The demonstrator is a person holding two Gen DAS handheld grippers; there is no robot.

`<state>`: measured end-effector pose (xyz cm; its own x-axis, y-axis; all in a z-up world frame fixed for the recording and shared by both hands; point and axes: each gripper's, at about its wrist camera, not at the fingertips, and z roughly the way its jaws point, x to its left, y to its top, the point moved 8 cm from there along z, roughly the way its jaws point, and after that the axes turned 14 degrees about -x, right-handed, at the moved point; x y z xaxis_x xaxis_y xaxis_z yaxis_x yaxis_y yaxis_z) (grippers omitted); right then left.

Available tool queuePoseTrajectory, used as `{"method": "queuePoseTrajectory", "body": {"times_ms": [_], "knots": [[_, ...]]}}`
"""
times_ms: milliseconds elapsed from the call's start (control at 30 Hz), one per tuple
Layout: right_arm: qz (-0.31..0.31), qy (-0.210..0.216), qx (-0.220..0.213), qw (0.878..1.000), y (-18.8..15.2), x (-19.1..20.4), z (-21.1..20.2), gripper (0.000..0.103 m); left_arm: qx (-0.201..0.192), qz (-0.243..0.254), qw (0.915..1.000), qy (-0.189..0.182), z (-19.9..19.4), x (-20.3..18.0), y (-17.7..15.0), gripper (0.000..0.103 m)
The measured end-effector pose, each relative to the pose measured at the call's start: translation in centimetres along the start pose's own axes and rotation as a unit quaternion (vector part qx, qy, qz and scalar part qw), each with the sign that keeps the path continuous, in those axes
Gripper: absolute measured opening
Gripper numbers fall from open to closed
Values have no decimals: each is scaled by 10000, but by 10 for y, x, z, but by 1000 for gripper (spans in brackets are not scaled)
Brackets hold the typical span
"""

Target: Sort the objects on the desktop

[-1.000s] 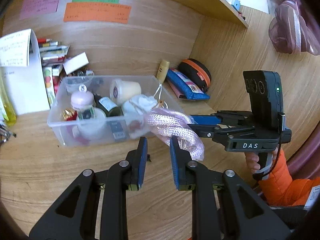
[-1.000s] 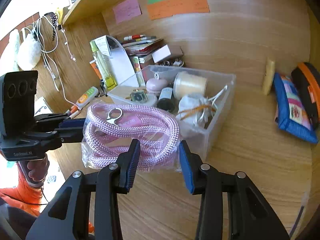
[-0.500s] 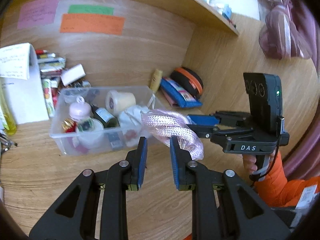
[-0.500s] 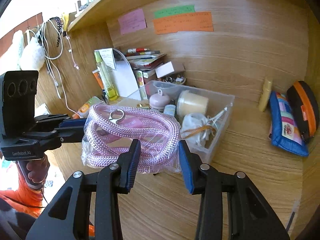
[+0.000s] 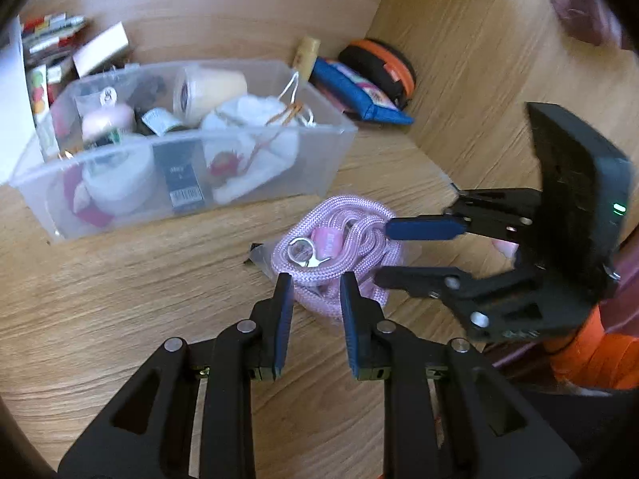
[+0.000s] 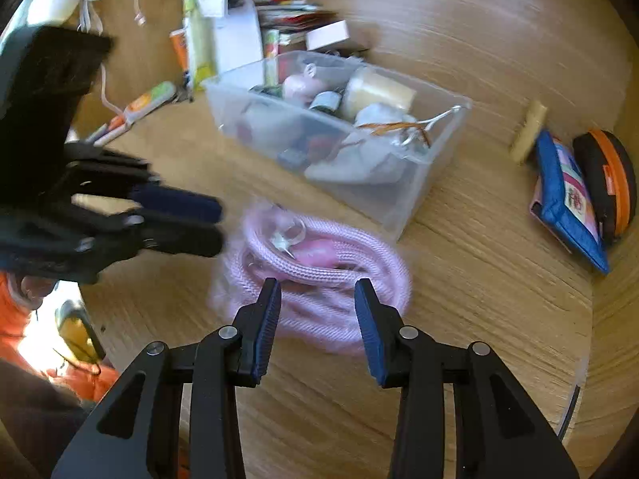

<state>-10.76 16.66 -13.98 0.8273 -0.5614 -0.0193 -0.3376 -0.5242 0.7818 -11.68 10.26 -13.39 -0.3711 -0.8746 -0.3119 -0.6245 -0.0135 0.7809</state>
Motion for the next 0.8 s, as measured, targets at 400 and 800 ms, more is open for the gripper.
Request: {"method": "queuePoseTrajectory", "body": {"times_ms": [400,800], "knots": [[-207,-378,-190,9989,-8,-20,-33,55,-43,675,9946,783,-23,15,0,51],[-744,-105,14,9972,-21,9,-15,67,692,1153,9861,978,21,24,-18,51]]}}
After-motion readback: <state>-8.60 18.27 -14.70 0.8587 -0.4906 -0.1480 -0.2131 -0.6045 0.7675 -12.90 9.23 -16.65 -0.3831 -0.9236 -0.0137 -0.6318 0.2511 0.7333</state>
